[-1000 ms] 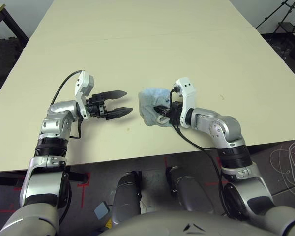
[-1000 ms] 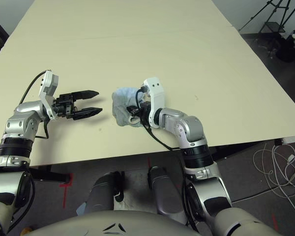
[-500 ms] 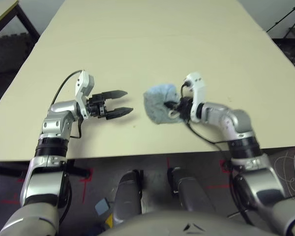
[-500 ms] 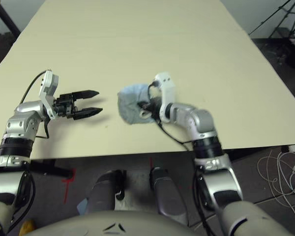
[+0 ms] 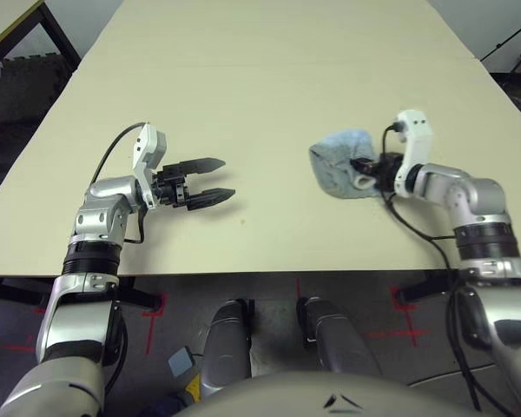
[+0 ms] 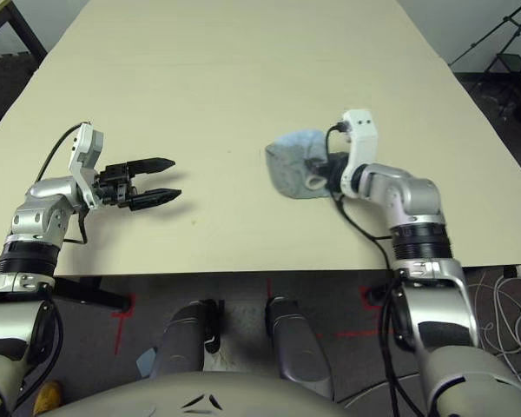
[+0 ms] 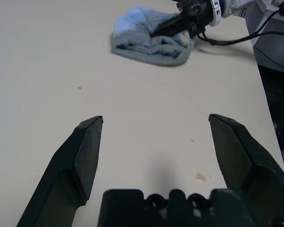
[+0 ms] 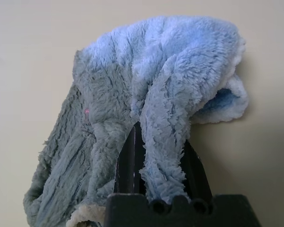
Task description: Wipe the water off the table with a rag.
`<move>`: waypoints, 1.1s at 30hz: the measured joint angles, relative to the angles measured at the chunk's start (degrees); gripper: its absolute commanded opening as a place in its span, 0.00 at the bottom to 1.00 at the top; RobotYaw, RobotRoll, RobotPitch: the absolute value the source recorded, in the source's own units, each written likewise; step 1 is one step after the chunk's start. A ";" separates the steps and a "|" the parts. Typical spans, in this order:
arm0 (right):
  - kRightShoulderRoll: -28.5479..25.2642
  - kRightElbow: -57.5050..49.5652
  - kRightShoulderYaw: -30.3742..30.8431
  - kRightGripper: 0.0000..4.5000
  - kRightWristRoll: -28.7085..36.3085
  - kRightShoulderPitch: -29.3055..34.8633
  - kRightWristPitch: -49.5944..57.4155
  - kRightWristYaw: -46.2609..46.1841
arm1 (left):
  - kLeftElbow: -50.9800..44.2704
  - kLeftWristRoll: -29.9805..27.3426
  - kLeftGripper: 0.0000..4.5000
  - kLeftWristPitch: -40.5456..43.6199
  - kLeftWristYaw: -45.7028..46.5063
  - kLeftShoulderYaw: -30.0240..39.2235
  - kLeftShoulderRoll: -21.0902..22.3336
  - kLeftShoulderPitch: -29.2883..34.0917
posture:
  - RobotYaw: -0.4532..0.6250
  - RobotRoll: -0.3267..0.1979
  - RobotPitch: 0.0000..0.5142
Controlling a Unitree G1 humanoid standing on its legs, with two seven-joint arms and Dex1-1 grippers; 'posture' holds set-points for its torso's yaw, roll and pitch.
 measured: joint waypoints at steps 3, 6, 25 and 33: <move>-1.69 1.89 -0.58 0.02 -0.12 -0.07 -1.07 0.54 | 0.16 0.03 1.00 -0.10 -0.01 -0.03 -0.01 -0.37 | 0.25 0.62 0.28; -2.02 1.84 -1.54 0.02 0.01 -0.06 -0.82 1.39 | 0.83 0.09 1.00 -0.68 0.00 -0.15 -0.04 -1.30 | 0.24 0.62 0.29; -8.84 11.52 -1.75 0.02 -4.15 -2.35 -7.06 4.71 | 2.38 0.22 1.00 -1.86 0.01 -0.31 -0.40 -1.74 | 0.24 0.62 0.29; -8.72 14.43 -1.75 0.02 -5.18 -3.34 -9.57 4.64 | 3.20 0.51 1.00 -2.45 0.01 -0.31 -0.41 -1.95 | 0.25 0.62 0.28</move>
